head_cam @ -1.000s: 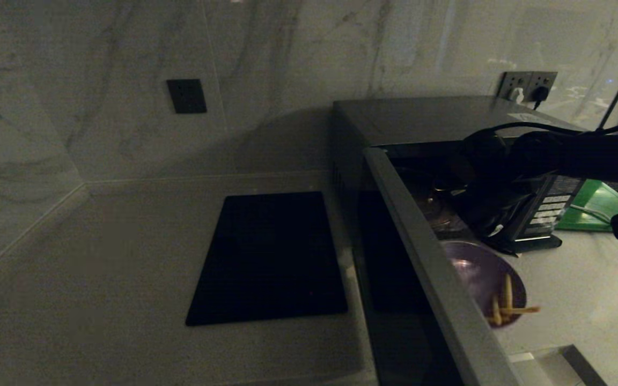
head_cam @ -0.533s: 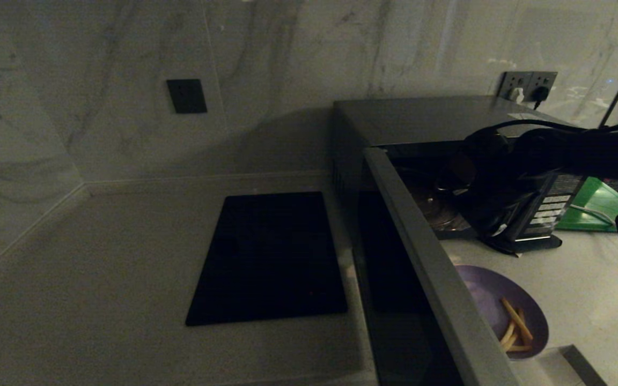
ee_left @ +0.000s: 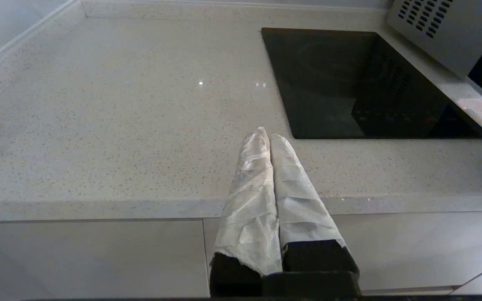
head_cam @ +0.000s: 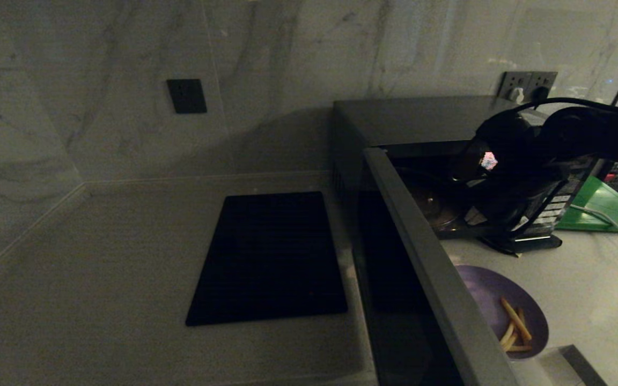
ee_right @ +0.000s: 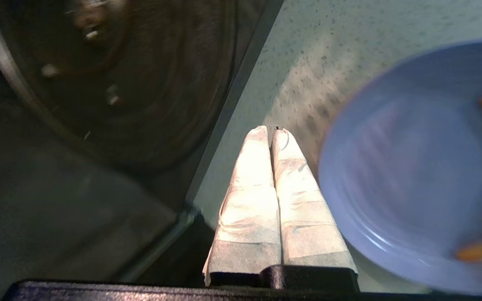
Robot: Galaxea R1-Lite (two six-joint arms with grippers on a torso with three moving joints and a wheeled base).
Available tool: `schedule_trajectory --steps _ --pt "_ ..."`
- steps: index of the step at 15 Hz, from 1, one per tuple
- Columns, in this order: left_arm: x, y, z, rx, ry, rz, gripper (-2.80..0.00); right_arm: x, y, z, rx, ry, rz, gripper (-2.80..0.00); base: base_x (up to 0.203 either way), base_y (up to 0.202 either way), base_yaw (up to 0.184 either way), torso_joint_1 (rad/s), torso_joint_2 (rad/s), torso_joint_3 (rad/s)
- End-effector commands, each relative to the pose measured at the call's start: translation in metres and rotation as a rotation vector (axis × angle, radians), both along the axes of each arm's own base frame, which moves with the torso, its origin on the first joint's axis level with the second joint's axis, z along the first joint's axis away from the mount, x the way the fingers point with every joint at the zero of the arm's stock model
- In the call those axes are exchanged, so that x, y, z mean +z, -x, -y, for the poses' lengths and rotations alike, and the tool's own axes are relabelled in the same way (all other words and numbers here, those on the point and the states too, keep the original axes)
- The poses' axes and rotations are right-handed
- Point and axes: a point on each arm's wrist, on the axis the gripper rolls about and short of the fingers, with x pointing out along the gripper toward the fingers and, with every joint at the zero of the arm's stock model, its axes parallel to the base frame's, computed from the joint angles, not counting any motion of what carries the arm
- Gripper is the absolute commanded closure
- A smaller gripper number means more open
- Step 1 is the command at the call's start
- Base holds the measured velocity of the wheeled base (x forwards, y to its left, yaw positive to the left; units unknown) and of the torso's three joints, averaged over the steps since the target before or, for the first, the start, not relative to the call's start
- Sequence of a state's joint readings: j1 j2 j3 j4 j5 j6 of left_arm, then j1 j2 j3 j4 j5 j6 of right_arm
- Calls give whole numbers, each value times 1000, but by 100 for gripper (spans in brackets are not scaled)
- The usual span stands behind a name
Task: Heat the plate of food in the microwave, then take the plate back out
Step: Take the plate out of the microwave
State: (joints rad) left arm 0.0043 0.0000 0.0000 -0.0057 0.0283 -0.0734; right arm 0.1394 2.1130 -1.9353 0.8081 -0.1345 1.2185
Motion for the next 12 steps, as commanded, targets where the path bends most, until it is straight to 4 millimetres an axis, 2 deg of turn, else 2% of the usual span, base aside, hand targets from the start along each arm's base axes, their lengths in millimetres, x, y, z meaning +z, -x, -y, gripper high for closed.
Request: schedule_trajectory --steps 1,3,5,9,10,12 --pt "0 0 0 1 0 -1 0 40 34 4 15 -1 78 0 0 0 0 0 0 0" --pt "0 0 0 1 0 -1 0 62 64 8 45 15 108 0 0 0 0 0 0 0" --pt "0 0 0 1 0 -1 0 74 99 6 107 39 102 0 0 0 0 0 0 0" --pt "0 0 0 1 0 -1 0 73 171 -17 348 103 65 0 0 0 0 0 0 0" --pt "0 0 0 1 0 0 0 71 184 -21 412 127 61 0 0 0 0 0 0 0" --pt "0 0 0 1 0 -1 0 60 194 -21 445 148 20 0 0 0 0 0 0 0"
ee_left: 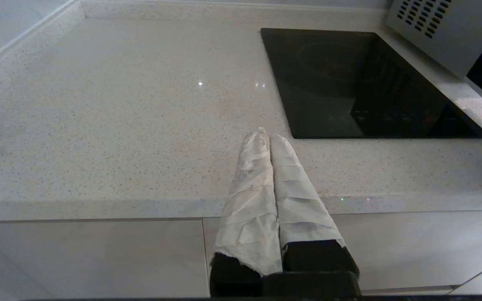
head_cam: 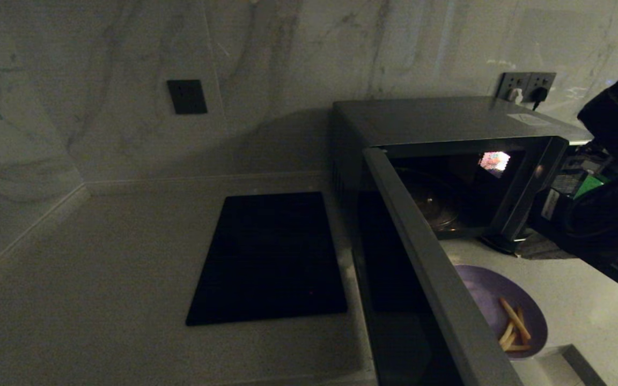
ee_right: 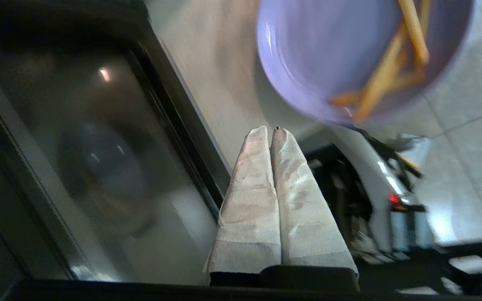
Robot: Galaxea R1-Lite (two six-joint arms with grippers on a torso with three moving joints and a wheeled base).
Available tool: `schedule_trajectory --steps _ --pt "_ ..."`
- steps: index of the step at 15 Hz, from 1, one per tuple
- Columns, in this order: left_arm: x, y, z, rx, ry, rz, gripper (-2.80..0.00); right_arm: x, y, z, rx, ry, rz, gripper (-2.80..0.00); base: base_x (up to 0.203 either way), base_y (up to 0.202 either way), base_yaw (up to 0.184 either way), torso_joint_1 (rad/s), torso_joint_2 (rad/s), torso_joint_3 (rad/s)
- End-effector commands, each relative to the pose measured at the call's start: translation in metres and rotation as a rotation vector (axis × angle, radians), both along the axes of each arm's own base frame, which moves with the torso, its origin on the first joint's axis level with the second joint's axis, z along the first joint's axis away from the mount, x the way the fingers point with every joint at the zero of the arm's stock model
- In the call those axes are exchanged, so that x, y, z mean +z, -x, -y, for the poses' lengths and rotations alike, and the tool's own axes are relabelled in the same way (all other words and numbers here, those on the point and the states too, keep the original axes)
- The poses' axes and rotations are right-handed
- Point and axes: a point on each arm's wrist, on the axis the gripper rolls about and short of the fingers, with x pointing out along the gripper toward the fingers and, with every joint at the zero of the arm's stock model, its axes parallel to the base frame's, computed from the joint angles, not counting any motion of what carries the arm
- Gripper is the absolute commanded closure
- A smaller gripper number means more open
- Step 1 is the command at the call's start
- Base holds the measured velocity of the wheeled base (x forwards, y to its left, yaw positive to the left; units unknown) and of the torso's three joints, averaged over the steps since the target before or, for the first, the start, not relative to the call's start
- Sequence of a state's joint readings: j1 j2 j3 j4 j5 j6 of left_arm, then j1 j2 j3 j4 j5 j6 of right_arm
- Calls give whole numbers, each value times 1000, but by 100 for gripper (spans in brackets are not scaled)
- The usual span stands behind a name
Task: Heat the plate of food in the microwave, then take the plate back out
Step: Take the plate out of the microwave
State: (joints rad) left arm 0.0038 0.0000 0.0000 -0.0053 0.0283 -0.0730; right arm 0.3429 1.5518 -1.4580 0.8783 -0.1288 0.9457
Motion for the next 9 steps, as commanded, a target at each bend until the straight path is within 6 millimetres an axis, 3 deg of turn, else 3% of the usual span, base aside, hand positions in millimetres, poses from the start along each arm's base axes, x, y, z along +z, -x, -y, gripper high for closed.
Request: schedule_trajectory --steps 1,6,9 --pt "0 0 0 2 1 -1 0 -7 22 6 -3 14 -28 0 0 0 0 0 0 0" --pt "0 0 0 2 1 -1 0 -61 2 50 -264 149 -254 0 0 0 0 0 0 0" --pt "0 0 0 2 1 -1 0 -77 -8 56 -282 170 -325 0 0 0 0 0 0 0"
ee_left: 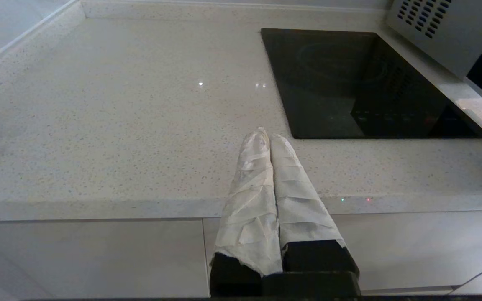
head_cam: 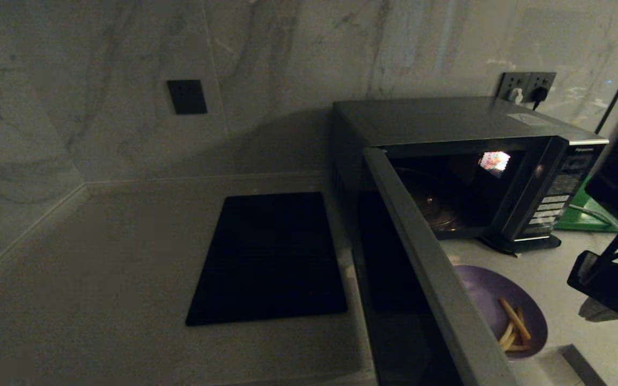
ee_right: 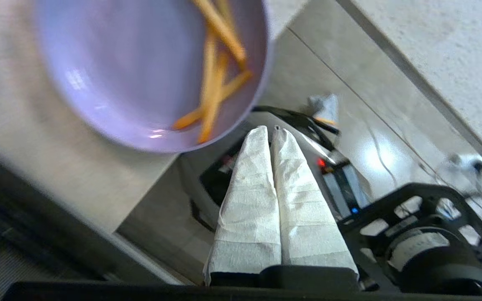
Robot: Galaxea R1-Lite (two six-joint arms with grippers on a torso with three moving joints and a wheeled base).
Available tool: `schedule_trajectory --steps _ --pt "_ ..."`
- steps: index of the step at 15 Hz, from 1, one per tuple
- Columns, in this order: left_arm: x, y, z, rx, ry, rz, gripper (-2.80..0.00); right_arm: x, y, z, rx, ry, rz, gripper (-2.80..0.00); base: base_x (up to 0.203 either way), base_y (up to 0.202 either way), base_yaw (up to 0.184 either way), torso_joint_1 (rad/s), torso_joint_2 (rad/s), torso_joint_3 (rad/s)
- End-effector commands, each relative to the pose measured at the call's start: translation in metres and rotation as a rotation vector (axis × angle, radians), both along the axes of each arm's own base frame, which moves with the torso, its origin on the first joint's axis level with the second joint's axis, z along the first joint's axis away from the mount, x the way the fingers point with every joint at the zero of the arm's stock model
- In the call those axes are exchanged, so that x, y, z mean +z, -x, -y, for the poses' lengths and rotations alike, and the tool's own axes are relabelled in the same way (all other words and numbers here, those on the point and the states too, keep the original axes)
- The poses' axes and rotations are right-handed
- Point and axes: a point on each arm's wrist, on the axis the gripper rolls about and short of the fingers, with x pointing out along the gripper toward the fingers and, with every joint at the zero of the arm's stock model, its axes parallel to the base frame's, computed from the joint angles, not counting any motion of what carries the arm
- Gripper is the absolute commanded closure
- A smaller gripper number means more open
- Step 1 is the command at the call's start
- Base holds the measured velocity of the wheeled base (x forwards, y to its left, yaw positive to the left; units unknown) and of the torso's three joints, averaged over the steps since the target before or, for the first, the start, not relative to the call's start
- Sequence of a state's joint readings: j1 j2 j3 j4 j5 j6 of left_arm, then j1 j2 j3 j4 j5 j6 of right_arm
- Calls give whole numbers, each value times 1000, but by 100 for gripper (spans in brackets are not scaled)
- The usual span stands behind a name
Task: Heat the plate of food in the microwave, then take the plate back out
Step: Take the plate out of the microwave
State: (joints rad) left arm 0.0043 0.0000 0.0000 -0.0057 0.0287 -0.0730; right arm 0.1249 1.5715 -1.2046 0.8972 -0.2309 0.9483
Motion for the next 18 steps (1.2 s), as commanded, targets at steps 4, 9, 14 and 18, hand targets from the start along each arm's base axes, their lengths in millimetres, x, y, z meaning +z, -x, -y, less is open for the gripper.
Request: schedule_trajectory --steps 4,9,14,18 --pt "0 0 0 1 1 -1 0 -20 -15 9 25 7 -106 -280 0 0 0 0 0 0" --pt "0 0 0 1 1 0 0 -36 -37 44 207 65 -166 -280 0 0 0 0 0 0" --pt "0 0 0 1 1 -1 0 -51 -49 79 401 84 -194 -280 0 0 0 0 0 0" --pt "0 0 0 1 1 0 0 -68 -64 80 438 38 -197 -280 0 0 0 0 0 0"
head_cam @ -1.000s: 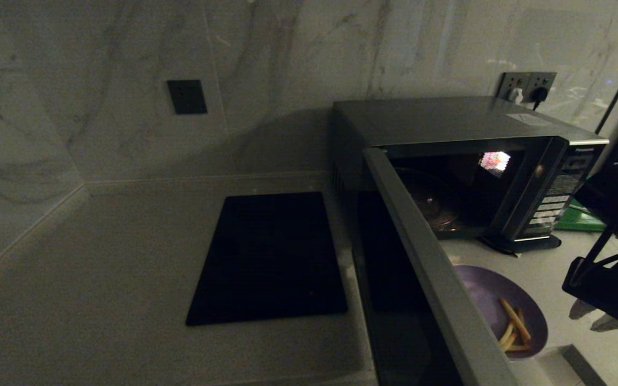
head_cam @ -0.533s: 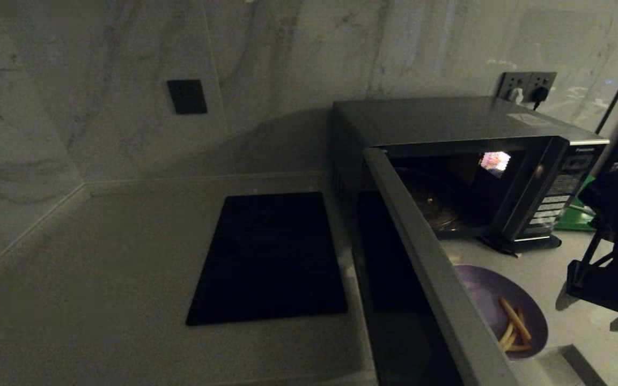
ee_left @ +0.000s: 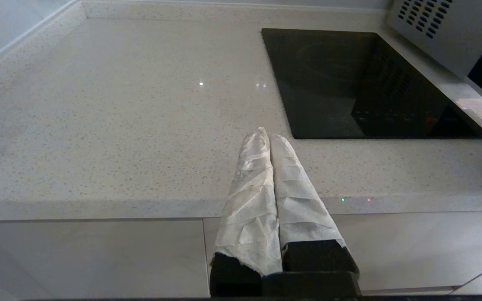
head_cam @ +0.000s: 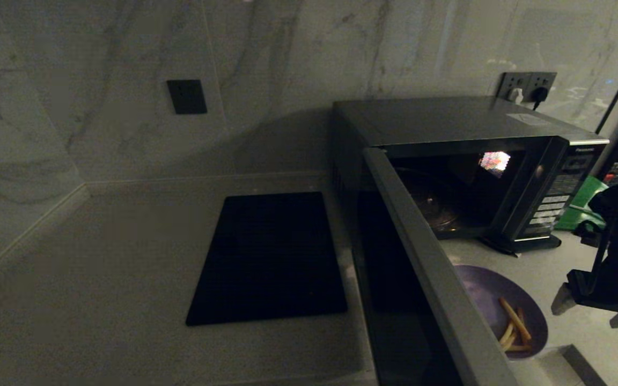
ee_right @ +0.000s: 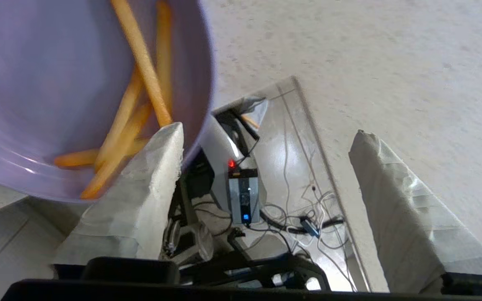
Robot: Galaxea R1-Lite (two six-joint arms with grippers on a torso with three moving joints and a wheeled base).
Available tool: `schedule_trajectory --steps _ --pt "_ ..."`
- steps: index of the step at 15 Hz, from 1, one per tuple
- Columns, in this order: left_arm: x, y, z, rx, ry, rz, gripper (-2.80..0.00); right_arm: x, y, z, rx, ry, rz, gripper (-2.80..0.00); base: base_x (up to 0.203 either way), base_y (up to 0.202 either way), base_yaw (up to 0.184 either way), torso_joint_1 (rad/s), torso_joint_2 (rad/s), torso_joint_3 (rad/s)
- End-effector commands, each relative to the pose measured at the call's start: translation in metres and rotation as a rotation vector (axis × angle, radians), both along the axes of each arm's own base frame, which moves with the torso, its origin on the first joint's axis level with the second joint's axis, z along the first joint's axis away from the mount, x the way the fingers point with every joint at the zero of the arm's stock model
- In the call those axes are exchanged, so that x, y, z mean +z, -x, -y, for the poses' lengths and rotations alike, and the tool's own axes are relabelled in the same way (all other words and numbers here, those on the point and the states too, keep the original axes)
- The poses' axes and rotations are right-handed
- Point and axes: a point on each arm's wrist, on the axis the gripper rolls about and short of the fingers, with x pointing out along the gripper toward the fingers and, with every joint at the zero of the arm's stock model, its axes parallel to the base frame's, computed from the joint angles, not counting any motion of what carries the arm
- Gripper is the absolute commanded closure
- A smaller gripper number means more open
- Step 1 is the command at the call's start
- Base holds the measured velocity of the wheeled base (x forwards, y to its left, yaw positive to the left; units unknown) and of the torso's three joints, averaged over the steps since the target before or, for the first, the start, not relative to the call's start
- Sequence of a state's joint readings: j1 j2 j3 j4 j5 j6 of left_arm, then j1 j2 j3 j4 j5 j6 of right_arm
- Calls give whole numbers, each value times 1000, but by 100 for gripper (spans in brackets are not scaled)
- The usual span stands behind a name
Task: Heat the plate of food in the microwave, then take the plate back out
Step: Take the plate out of the microwave
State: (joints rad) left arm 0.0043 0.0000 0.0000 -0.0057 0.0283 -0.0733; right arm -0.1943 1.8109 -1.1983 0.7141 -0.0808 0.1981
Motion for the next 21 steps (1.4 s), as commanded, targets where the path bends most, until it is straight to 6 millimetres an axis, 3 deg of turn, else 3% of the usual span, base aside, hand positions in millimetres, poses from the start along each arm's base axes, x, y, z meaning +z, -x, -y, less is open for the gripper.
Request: schedule_trajectory --steps 1,10,14,21 --pt "0 0 0 1 0 -1 0 -15 -12 2 7 -23 -14 -280 0 0 0 0 0 0" --pt "0 0 0 1 0 -1 0 -47 -49 -7 47 -15 46 -280 0 0 0 0 0 0" --pt "0 0 0 1 0 -1 0 -52 -57 -12 84 -48 88 -280 0 0 0 0 0 0" --pt "0 0 0 1 0 -1 0 -59 -63 -16 294 -72 117 -280 0 0 0 0 0 0"
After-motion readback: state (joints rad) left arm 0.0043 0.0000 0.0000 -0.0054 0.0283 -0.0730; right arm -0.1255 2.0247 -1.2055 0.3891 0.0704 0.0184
